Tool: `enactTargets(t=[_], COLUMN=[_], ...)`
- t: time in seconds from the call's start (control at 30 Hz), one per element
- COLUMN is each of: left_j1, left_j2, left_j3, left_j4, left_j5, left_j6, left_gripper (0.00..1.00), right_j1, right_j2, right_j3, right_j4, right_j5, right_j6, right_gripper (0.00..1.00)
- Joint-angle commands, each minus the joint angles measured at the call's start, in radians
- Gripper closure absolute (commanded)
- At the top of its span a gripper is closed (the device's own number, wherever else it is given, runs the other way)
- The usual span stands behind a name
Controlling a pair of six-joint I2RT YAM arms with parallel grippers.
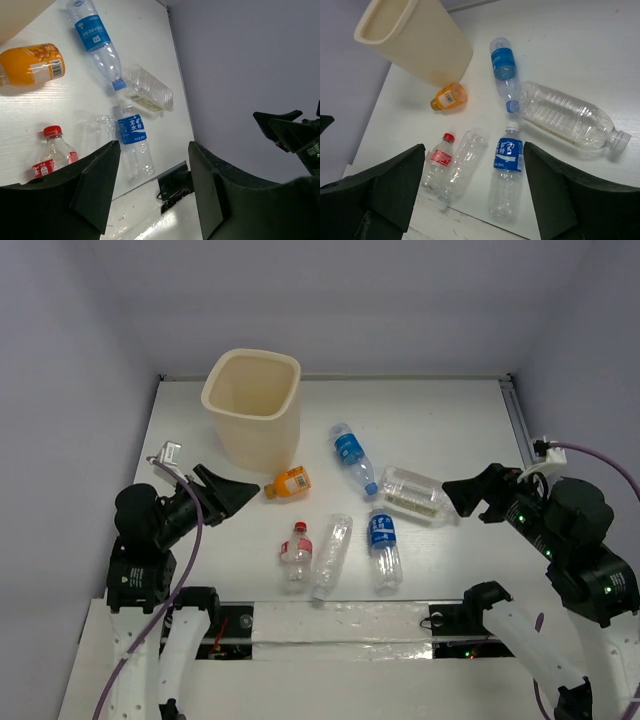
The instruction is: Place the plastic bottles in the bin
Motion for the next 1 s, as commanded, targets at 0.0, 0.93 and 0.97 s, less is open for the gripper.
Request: enactTargets(t=[0.0, 0.93, 0.97], left_j1=[0.001, -0.833, -0.833], left_j2=[0.034, 0.389, 0.39], left_j3=[0.023, 0.006, -0.006], left_j4=[0.046, -0.187, -0.184], left_j5=[0.032, -0.742, -0.736], left_j6=[0.005, -0.135, -0.138], left_gripper=[0.46, 0.54, 0.45], right_j1=[-0.006, 0.064, 0.064], right_j2=[-0.006, 0.11, 0.103], right_j3=[-0.042, -0.325, -0.335], right_j4=[0.046, 0.111, 0.105], right_j5=[-0.021, -0.138, -0.135], right_j6=[0.032, 0.033, 0.033], right_gripper=[0.16, 0.92, 0.82])
